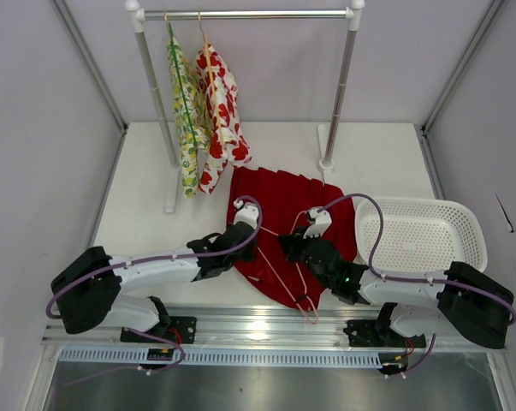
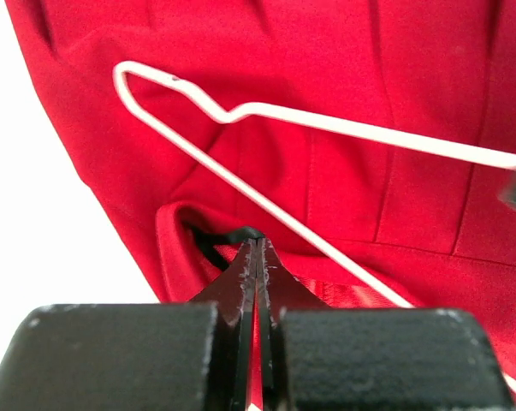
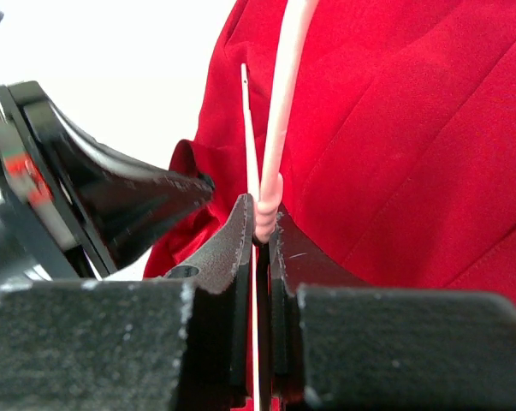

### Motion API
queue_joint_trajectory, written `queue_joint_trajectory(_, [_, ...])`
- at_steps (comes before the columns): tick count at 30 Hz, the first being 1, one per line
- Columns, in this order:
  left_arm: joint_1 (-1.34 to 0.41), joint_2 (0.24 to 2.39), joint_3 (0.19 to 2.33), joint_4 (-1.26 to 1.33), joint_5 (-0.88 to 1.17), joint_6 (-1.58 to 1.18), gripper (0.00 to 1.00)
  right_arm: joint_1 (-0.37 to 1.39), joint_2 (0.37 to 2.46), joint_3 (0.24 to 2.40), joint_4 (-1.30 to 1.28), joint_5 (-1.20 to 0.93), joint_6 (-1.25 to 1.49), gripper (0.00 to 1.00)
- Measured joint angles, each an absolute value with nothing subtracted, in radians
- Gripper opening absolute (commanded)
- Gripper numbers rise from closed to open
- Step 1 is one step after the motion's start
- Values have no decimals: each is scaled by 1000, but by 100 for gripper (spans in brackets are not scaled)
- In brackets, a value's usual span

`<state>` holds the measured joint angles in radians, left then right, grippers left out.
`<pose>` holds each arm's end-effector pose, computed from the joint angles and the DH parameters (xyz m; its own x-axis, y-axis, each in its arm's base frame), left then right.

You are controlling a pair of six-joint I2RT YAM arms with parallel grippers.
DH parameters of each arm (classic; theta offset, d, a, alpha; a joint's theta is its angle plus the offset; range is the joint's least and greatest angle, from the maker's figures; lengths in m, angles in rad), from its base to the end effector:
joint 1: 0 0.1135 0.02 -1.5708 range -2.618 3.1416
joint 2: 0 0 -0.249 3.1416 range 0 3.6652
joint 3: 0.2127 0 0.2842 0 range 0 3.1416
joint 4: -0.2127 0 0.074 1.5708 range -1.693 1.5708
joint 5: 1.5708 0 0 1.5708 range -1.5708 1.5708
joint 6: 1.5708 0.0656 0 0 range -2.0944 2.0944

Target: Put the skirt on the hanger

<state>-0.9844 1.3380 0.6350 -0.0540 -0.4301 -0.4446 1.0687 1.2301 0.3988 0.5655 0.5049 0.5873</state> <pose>0.1945 -0.2434 0.1302 -0.5966 0.1915 -0.7794 0.3686 0.9280 -0.0541 0.1699 0.2434 0.1489 -0.4059 0.2684 -0.8736 -0.3816 0.8188 0.4289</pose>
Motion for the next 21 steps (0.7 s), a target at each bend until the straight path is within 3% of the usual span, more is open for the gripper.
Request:
queue_joint_trajectory(9, [-805, 1279, 552, -35, -278, -520, 0, 1067, 1160, 404, 504, 496, 581, 0])
queue_joint_trajectory(21, [-774, 1286, 514, 72, -149, -550, 0, 1050, 1146, 418, 472, 482, 571, 0])
